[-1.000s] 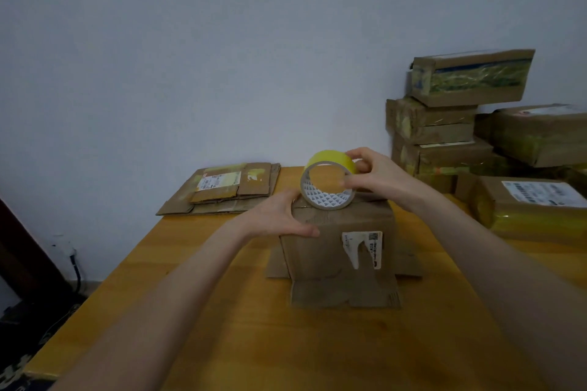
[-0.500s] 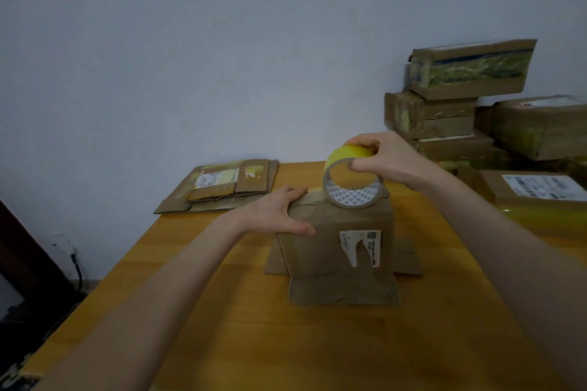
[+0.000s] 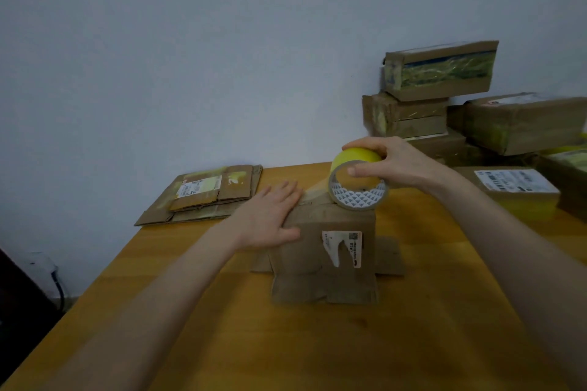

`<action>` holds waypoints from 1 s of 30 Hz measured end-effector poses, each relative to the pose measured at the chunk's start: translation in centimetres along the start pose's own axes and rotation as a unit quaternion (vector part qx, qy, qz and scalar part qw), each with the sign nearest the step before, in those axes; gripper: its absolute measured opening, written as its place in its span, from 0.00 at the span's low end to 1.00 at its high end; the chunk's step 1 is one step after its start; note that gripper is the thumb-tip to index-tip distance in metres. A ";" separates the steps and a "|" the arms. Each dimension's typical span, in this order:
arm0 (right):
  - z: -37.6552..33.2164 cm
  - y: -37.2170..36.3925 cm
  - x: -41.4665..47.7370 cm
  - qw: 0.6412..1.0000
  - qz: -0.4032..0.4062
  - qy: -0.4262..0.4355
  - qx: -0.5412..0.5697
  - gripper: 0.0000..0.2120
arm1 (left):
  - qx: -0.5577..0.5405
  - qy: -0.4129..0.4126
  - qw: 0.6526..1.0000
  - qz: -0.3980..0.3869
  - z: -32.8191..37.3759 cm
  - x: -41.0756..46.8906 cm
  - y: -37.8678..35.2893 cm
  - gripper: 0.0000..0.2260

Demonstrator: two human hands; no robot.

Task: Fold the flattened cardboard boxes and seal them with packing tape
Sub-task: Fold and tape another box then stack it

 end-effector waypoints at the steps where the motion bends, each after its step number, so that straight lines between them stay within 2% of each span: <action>1: -0.1 -0.2 0.0 1.000 0.000 0.003 0.000 0.22 | 0.013 0.010 1.000 0.010 1.0 0.2 -0.2 0.37; 6: -0.9 -1.3 0.6 1.000 0.002 0.015 -0.022 0.24 | 0.000 0.033 0.999 0.034 2.8 1.3 -1.0 0.39; 8: -0.3 -1.1 0.5 1.000 0.027 -0.005 0.009 0.22 | -0.018 0.056 0.998 0.032 1.9 0.9 -1.2 0.40; 12: 2.2 -0.9 -0.5 0.992 0.052 -0.057 0.102 0.19 | -0.177 0.161 0.970 0.054 -0.7 -0.6 -1.6 0.47; 16: 3.8 -1.6 -1.4 0.980 0.021 -0.082 0.181 0.14 | -0.267 0.163 0.950 0.020 -2.0 -1.3 -2.0 0.51; 18: 4.1 -1.6 -1.4 0.978 0.010 -0.085 0.192 0.15 | -0.189 0.165 0.968 0.008 -2.4 -1.2 -1.0 0.55; 20: 4.2 -1.5 -1.5 0.978 0.009 -0.083 0.190 0.16 | -0.088 0.122 0.988 0.039 -1.2 0.4 1.1 0.58; 22: 4.2 -1.3 -1.7 0.978 0.018 -0.077 0.194 0.16 | -0.090 0.060 0.994 0.033 1.3 2.7 1.6 0.57; 24: 4.1 -1.0 -2.0 0.979 0.039 -0.069 0.190 0.17 | -0.094 0.051 0.994 0.014 2.6 3.9 0.7 0.52; 26: 3.8 -0.3 -2.2 0.980 0.054 -0.060 0.182 0.20 | -0.079 0.046 0.995 0.029 2.8 4.2 0.4 0.48; 30: 2.8 1.3 -2.2 0.987 0.080 -0.026 0.137 0.17 | -0.059 0.017 0.997 0.039 2.7 3.8 0.8 0.46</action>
Point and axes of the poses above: each hand's wrist, its own x-axis towards the middle knuckle, its own y-axis out of the back of the hand, z = x × y, the point moved 9 cm from there along x, towards the middle knuckle, and after that the axes turned 5 degrees about -y, right-handed, at the moved point
